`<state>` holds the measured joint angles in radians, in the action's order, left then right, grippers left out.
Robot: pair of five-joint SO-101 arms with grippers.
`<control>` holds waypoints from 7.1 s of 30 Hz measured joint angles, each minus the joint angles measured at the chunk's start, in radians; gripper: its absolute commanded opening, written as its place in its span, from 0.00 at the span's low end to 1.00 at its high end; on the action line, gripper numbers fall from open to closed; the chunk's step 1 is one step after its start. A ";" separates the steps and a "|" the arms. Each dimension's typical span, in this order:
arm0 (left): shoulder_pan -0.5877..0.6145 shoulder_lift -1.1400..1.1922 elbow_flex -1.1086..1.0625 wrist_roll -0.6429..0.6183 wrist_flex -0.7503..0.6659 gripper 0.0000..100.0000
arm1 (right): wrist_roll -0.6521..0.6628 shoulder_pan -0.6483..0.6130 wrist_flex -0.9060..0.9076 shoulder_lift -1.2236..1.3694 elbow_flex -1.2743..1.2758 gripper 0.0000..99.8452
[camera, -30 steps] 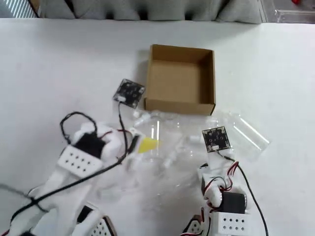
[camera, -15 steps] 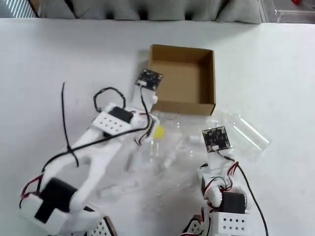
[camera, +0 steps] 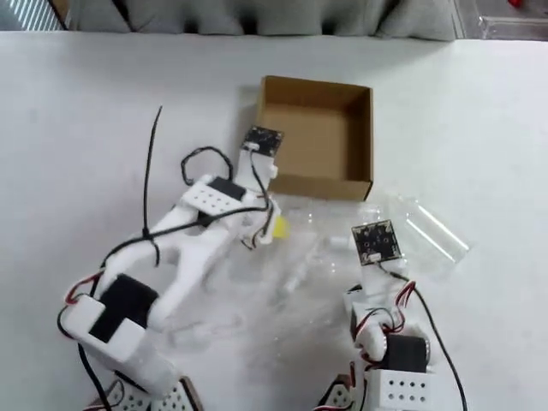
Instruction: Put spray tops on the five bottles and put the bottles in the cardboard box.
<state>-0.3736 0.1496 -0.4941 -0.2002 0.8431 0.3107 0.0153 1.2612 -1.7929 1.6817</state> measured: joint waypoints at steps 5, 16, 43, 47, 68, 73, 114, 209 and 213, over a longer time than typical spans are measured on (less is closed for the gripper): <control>0.002 0.003 0.000 0.002 0.000 0.01 | 0.000 0.000 0.000 0.000 0.000 0.02; 0.002 -0.167 0.000 0.003 0.106 0.02 | 0.000 0.000 0.000 0.000 0.000 0.02; 0.901 -0.643 -0.178 0.003 0.204 0.02 | 0.425 0.087 -0.176 0.000 -0.239 0.02; 0.919 -0.522 -0.112 0.003 0.204 0.02 | 0.488 0.040 -0.161 0.000 -0.388 0.02; 0.933 -0.080 0.143 0.005 0.199 0.02 | 0.806 -0.703 0.017 1.117 -1.065 0.02; 0.957 -0.078 0.143 0.005 0.199 0.02 | 0.945 -0.730 0.017 1.369 -1.168 0.02; 0.957 -0.078 0.143 0.005 0.158 0.02 | 0.824 -0.661 -0.184 2.315 -1.771 0.16; 0.123 -1.972 -1.117 0.245 -0.348 0.02 | -0.226 -0.743 -0.157 0.965 -1.777 0.01; 0.132 -1.972 -1.132 0.245 -0.379 0.02 | -0.221 -0.743 -0.157 1.013 -1.777 0.01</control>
<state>-0.2417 -1.8220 -1.6264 0.0453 0.4641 0.0898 -0.7273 1.1047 -0.7802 -0.0951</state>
